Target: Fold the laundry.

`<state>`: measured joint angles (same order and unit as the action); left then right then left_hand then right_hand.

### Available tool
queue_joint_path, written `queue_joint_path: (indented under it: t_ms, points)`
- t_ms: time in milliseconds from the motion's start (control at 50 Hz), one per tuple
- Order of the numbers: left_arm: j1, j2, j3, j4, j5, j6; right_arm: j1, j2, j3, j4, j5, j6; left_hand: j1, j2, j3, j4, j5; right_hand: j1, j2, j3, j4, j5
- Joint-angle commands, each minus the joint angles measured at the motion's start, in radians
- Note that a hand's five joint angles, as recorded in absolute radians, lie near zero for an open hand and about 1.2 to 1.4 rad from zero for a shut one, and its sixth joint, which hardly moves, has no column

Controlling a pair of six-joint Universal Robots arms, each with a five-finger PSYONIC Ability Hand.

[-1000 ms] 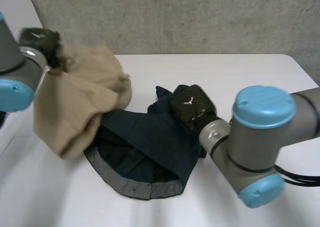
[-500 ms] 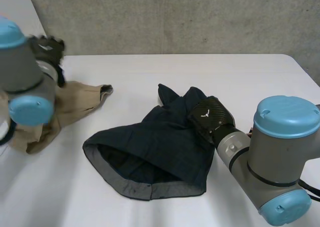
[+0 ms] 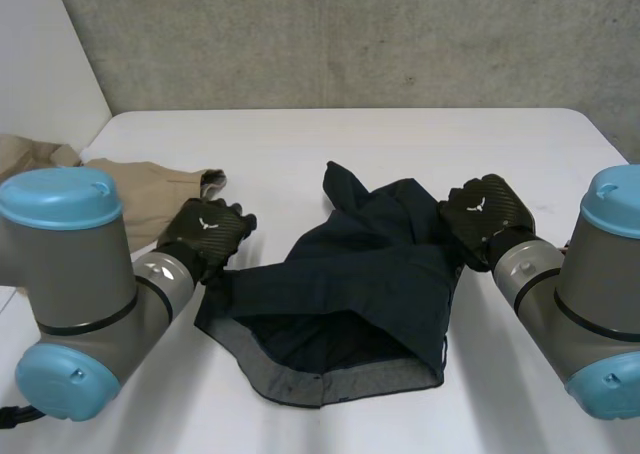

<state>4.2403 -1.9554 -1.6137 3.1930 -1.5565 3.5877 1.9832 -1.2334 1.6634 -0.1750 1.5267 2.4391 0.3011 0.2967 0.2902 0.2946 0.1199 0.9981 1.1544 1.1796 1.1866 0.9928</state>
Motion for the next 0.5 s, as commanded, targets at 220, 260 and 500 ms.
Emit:
queue_joint_path:
  t_ms: [220, 260, 500]
  points:
    - [-0.023, -0.053, 0.063, 0.013, -0.031, -0.037, -0.007, -0.009, 0.001, -0.004, 0.01, 0.014, 1.095, 1.1, 1.106, 1.102, 1.102, -0.824, -0.98, -1.005, -1.012, -0.993]
    - [0.003, -0.024, 0.106, 0.015, -0.072, -0.037, -0.01, -0.02, -0.001, -0.006, 0.012, 0.015, 1.095, 1.1, 1.106, 1.102, 1.102, -0.824, -0.98, -1.005, -1.012, -0.993]
    - [-0.028, 0.079, 0.546, 0.025, -0.162, -0.116, -0.07, -0.106, -0.01, -0.008, 0.046, 0.103, 1.095, 1.1, 1.106, 1.102, 1.102, -0.824, -0.98, -1.005, -1.012, -0.993]
